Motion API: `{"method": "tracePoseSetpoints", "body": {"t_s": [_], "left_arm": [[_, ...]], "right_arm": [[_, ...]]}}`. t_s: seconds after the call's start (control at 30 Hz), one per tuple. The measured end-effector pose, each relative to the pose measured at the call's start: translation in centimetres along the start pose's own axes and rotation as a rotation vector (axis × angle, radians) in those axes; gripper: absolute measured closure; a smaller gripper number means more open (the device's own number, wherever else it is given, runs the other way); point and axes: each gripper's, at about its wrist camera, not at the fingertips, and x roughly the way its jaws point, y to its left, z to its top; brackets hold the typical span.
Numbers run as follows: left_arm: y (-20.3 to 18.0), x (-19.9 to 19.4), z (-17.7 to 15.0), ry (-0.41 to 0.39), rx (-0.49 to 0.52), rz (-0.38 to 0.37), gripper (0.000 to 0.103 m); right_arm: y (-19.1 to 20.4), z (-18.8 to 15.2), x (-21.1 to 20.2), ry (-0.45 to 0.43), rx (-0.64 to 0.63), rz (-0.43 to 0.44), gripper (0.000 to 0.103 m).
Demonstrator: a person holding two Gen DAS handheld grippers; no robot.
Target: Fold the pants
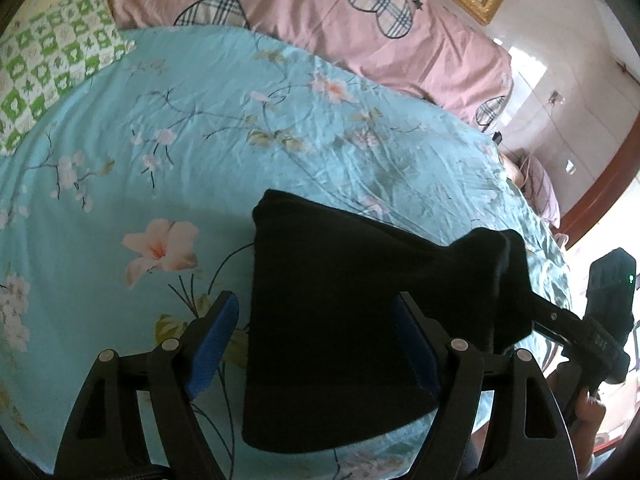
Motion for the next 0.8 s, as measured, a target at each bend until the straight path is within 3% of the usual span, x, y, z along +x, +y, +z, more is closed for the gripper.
{"method": "tracePoseSetpoints", "body": {"t_s": [0.67, 0.8], "left_arm": [[2.2, 3.7, 0.4, 0.081, -0.109, -0.062, 0.024], [2.9, 4.3, 0.3, 0.097, -0.135, -0.084, 0.023]], "right_arm": [[-2.1, -0.9, 1.2, 0.037, 0.075, 0.059, 0.016], [-3.0, -1.4, 1.4, 0.04, 0.105, 0.11, 0.027]]}}
